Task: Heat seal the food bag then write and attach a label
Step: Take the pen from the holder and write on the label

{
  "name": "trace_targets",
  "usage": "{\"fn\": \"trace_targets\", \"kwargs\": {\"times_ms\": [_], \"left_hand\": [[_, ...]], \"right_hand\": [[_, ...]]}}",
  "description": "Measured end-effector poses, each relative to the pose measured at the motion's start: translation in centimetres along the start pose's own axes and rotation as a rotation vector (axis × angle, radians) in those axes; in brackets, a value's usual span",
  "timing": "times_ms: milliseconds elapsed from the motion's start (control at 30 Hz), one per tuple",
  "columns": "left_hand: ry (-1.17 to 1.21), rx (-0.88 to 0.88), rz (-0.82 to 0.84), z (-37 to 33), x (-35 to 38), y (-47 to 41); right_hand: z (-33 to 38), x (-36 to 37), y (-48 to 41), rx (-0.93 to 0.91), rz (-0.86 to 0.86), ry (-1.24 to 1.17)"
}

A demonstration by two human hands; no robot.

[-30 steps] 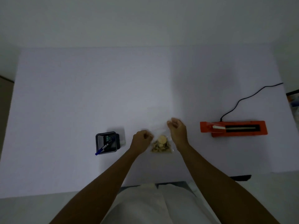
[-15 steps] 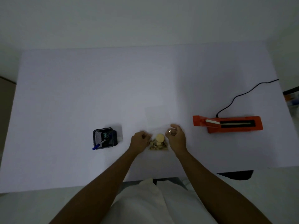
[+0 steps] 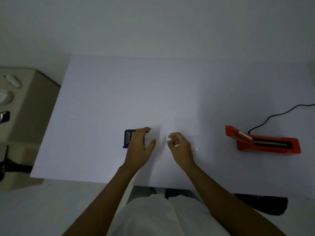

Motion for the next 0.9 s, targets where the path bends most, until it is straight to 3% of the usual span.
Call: {"fn": "trace_targets", "kwargs": {"times_ms": [100, 200, 333, 500, 900], "left_hand": [[0.049, 0.023, -0.078, 1.8, -3.8, 0.0], [0.103, -0.076, -0.093, 5.1, -6.7, -0.6], [0.052, -0.177, 0.116, 9.8, -8.5, -1.1], [-0.042, -0.2, 0.417, 12.1, -9.0, -2.3], [0.015, -0.025, 0.496, 12.8, -6.6, -6.4]], "right_hand": [[2.0, 3.8, 0.5, -0.125, 0.12, 0.034], [3.3, 7.6, 0.7, -0.228, 0.211, 0.086], [3.9, 11.8, 0.8, -0.288, 0.312, 0.203], [4.3, 14.4, 0.4, -0.247, 0.273, 0.35], [4.1, 15.9, -1.2, -0.219, 0.371, 0.453]]}}
Point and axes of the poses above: each hand's wrist, its own y-axis away from the middle knuckle, its own x-axis out of the palm, z = x × y, the point moved 2 cm from there along -y, towards the middle knuckle, and after that the axes turned 9 degrees about -x, right-handed, at the moved point
